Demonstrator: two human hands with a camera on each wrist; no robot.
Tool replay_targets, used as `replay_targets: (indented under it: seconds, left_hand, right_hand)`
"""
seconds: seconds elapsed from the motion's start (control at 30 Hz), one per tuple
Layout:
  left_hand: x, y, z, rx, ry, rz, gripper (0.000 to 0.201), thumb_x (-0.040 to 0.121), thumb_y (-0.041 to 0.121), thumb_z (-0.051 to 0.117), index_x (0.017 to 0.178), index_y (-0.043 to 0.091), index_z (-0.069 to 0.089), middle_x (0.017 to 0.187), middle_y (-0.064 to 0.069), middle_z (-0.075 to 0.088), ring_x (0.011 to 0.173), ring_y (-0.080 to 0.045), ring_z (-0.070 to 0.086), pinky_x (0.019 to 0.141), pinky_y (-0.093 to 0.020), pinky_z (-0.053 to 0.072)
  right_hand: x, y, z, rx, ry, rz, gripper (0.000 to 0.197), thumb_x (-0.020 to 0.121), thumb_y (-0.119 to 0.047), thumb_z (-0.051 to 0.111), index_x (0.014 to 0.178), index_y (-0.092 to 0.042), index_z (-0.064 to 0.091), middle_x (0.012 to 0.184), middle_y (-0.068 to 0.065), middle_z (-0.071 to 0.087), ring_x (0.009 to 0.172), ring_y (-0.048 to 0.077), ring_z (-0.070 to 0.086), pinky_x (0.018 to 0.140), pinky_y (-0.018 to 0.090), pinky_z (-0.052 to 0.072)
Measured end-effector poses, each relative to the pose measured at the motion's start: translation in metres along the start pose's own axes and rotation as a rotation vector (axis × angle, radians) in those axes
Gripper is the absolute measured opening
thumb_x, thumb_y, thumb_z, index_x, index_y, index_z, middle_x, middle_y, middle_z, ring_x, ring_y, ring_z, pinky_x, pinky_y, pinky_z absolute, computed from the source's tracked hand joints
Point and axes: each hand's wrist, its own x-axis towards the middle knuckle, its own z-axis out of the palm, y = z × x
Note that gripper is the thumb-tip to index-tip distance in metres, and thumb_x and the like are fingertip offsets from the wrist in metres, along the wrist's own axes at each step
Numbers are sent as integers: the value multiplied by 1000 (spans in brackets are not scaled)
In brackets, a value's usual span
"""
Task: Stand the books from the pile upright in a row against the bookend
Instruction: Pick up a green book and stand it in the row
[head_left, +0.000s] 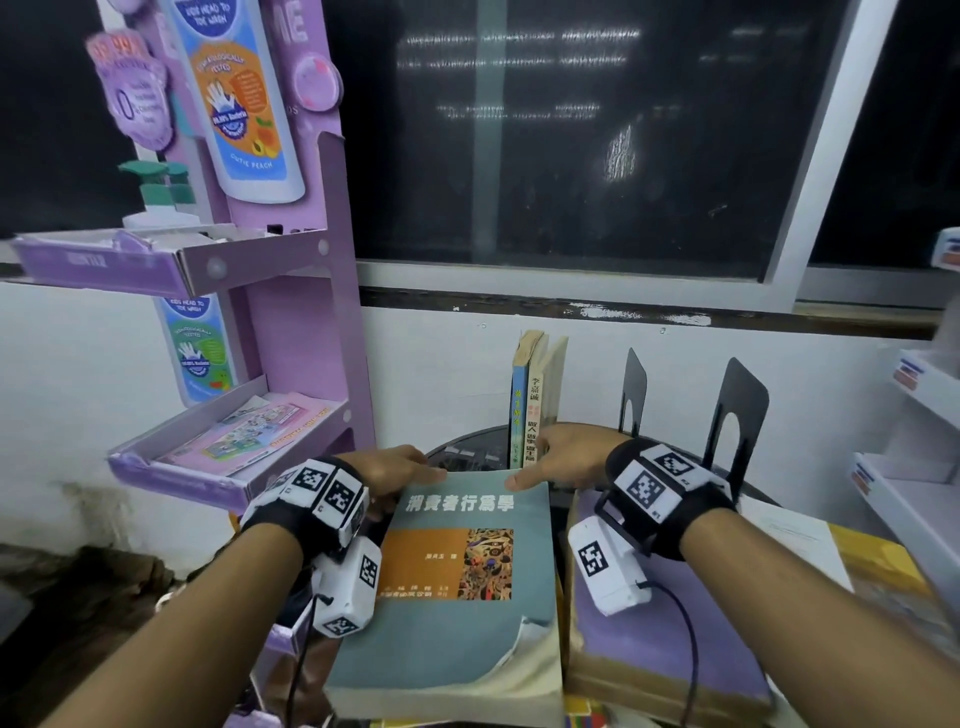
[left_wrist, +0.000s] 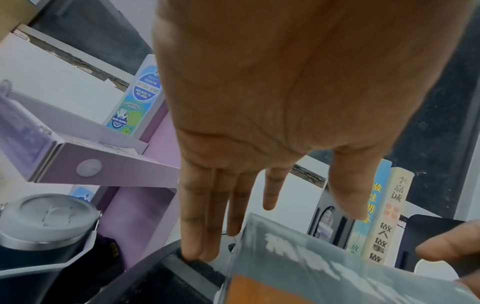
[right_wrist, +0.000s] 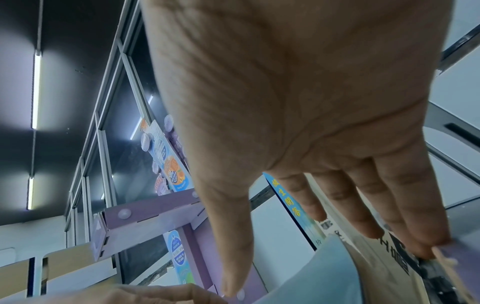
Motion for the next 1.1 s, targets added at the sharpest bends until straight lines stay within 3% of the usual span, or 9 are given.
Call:
replay_targets:
  seconds: [0.07, 0.13, 0.2, 0.33, 0.53, 0.63, 0.8, 0.93, 1.1]
  left_hand:
    - [-2, -3, 3, -13, -20, -28, 61, 89, 52, 56, 140, 26, 36, 115, -8, 53, 95, -26, 59, 92, -43, 53]
    - [-4, -4, 7, -11, -48, -53, 65, 89, 49, 58, 144, 28, 29, 133, -14, 47, 107, -34, 58, 90, -44, 54]
    - [-4, -7, 9, -16, -77, -76, 72, 88, 46, 61, 147, 31, 21, 141, -18, 42, 112, -38, 56, 90, -47, 53]
    - [0, -14, 11, -16, -112, -83, 87, 80, 45, 71, 146, 38, 14, 139, -17, 43, 109, -39, 59, 85, -50, 56]
    - [0, -13, 9, -44, -81, -39, 82, 81, 32, 74, 143, 29, 21, 132, -11, 46, 113, -34, 55, 73, -41, 59]
    - [-1, -11, 9, -36, -73, -28, 79, 81, 29, 74, 141, 27, 24, 127, -10, 48, 110, -33, 56, 70, -38, 58]
    - [-3, -8, 6, -30, -60, -3, 75, 81, 24, 74, 138, 26, 25, 115, -9, 51, 98, -31, 60, 61, -36, 57]
    - [-6, -9, 4, -35, -23, 30, 70, 80, 23, 75, 131, 26, 28, 107, -6, 51, 86, -27, 60, 66, -39, 58]
    - [-13, -13, -6, -86, 21, 70, 72, 75, 21, 80, 125, 27, 30, 110, -12, 53, 89, -31, 63, 74, -49, 59]
  right_hand:
    - [-1, -1, 3, -35, -30, 11, 58, 79, -57, 69, 107, -9, 54, 97, 1, 59, 83, 15, 52, 71, 25, 43]
    - [-1, -2, 5, -73, -86, -9, 77, 68, -67, 72, 118, -11, 58, 116, 0, 63, 102, 18, 58, 92, 31, 47]
    - [10, 4, 7, -61, -107, -7, 97, 48, -76, 73, 125, -16, 60, 125, 2, 64, 111, 23, 59, 101, 39, 46]
    - [8, 4, 6, -108, -163, 8, 83, 60, -66, 77, 122, -13, 60, 120, 5, 66, 110, 24, 61, 101, 42, 47]
    - [3, -1, 4, -122, -106, -2, 60, 68, -35, 86, 113, -3, 63, 113, 10, 69, 103, 27, 65, 95, 40, 52]
    - [1, -3, 3, -110, -46, -5, 61, 65, -27, 89, 111, 2, 63, 113, 15, 69, 96, 25, 66, 93, 41, 54]
    - [-4, -3, 2, -93, 35, -2, 63, 67, -22, 88, 117, -1, 56, 119, 13, 64, 105, 25, 61, 87, 34, 50]
    - [-7, -2, 3, -41, 86, -13, 64, 65, -21, 89, 115, -10, 52, 120, 7, 61, 98, 21, 55, 73, 28, 47]
    - [-11, -2, 0, 73, 151, -17, 66, 61, -16, 90, 116, -14, 53, 115, 4, 58, 104, 22, 54, 86, 31, 50]
